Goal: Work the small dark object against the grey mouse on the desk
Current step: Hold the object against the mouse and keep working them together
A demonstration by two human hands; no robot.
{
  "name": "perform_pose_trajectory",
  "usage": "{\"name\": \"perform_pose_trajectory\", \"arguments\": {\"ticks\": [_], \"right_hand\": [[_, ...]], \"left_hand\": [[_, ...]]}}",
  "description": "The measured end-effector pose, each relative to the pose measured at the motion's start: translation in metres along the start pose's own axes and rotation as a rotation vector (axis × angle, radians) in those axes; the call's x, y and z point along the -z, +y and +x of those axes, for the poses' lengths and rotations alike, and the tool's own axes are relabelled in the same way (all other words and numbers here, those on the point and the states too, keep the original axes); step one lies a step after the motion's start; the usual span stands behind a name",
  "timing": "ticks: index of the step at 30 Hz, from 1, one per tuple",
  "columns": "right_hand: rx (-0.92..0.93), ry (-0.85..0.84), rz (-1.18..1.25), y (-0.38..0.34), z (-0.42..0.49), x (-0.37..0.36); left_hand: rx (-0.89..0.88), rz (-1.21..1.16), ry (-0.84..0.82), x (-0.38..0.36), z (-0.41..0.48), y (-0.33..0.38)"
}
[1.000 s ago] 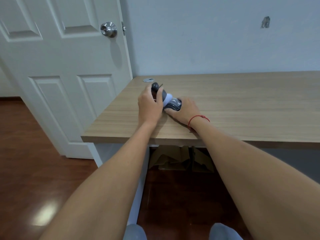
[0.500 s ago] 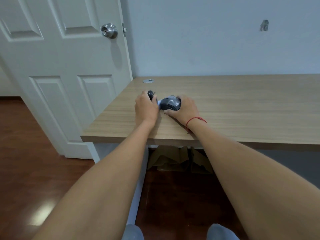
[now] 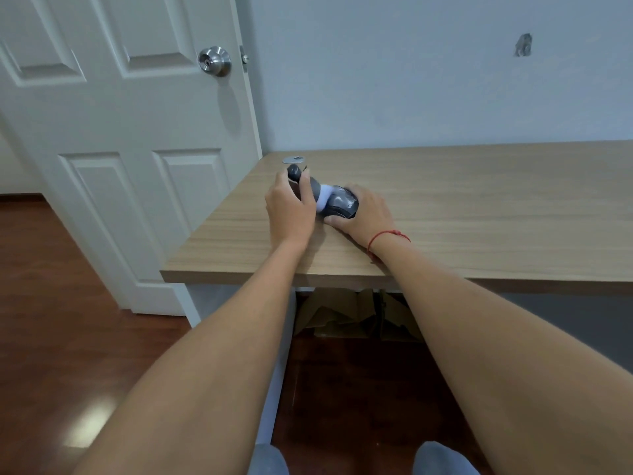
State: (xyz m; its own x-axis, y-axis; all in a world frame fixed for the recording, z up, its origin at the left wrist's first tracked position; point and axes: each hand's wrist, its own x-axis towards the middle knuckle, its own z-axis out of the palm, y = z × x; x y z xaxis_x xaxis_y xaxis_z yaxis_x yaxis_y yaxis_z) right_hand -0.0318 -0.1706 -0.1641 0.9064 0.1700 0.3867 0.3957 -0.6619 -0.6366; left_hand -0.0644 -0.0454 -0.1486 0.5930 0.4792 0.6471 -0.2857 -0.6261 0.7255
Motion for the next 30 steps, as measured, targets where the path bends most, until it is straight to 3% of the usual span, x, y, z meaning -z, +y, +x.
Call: {"name": "perform_pose_trajectory", "arguments": {"ticks": [4, 8, 14, 20, 23, 26, 30], "right_hand": [[0.032, 0.004, -0.043, -0.001, -0.001, -0.001], [-0.004, 0.011, -0.093, -0.002, -0.001, -0.001], [0.033, 0.016, -0.073, 0.001, 0.002, -0.004], [0.031, 0.027, -0.058, 0.005, 0.004, -0.004], [0.055, 0.026, -0.060, 0.005, 0.004, -0.005], [0.064, 0.030, -0.064, 0.004, 0.004, -0.004], [0.055, 0.019, -0.086, 0.005, 0.003, -0.005]], "left_hand": [[-0.060, -0.016, -0.031, 0.000, -0.001, 0.002], [0.079, 0.178, -0.050, 0.000, 0.002, -0.007], [-0.039, -0.062, -0.051, -0.002, 0.001, 0.002], [0.134, 0.172, -0.052, 0.001, 0.002, -0.006], [0.048, 0.010, 0.010, 0.000, 0.002, 0.002], [-0.009, 0.031, -0.073, -0.003, 0.001, 0.002], [0.174, 0.191, -0.112, -0.003, 0.004, -0.006]]}}
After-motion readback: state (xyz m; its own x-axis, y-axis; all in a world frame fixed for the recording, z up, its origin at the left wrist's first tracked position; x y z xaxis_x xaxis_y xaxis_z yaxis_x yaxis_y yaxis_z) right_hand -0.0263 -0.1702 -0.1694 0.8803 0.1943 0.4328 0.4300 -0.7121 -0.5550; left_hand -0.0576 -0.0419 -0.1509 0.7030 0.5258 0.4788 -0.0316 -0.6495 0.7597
